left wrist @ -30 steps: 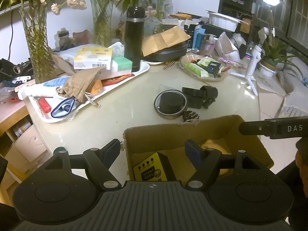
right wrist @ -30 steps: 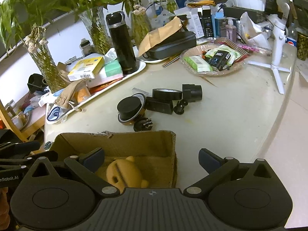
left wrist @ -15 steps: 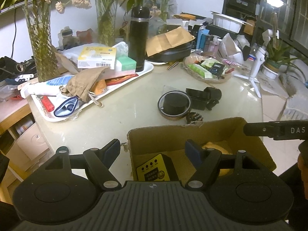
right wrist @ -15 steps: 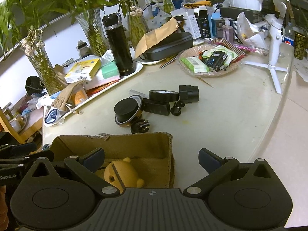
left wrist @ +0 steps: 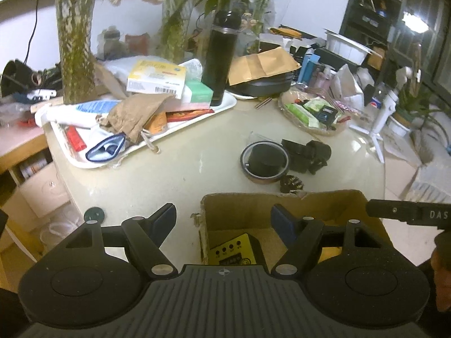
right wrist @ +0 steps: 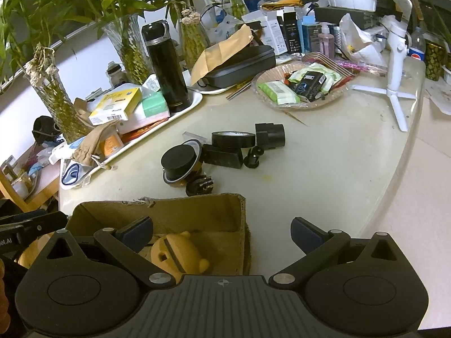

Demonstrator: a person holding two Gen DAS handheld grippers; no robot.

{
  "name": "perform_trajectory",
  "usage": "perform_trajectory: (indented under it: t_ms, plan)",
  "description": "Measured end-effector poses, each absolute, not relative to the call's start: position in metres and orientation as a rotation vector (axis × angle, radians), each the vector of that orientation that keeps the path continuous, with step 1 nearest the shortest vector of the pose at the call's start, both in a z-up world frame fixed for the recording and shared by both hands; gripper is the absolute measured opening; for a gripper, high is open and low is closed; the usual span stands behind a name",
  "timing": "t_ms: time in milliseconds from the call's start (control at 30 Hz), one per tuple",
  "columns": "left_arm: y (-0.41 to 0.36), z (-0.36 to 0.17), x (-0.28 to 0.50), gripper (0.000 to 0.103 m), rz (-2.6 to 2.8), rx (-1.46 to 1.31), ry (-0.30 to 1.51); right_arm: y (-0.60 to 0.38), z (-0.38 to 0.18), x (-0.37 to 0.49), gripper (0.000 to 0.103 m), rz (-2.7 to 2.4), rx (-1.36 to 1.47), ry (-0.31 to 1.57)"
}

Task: Organize rigid objects
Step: 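Open both tools inside the cardboard box and lift them away, then move the right tool toward the black round plug with metal prongs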

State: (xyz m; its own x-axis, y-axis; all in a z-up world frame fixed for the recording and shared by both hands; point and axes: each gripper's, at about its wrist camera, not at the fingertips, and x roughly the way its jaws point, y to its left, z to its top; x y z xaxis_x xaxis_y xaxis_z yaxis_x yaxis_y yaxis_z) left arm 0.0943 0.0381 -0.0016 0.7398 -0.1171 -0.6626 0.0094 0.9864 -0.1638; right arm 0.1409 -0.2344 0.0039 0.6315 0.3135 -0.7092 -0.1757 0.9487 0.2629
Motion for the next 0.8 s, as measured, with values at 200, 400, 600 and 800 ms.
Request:
perform_trajectory:
  t_ms: [200, 400, 600, 800]
  plan:
    - [0.035, -0.002, 0.095, 0.074, -0.084, -0.143, 0.735, -0.232, 0.003, 0.142, 0.103, 0.288, 0.166, 0.844]
    - [0.036, -0.003, 0.098, 0.074, -0.095, -0.179, 0.744, -0.232, 0.002, 0.144, 0.103, 0.28, 0.159, 0.845]
    - [0.035, 0.003, 0.109, 0.074, -0.129, -0.224, 0.727, -0.223, 0.001, 0.149, 0.103, 0.26, 0.085, 0.82]
    - [0.039, 0.009, 0.129, 0.074, -0.141, -0.235, 0.692, -0.214, 0.005, 0.159, 0.103, 0.284, -0.01, 0.767]
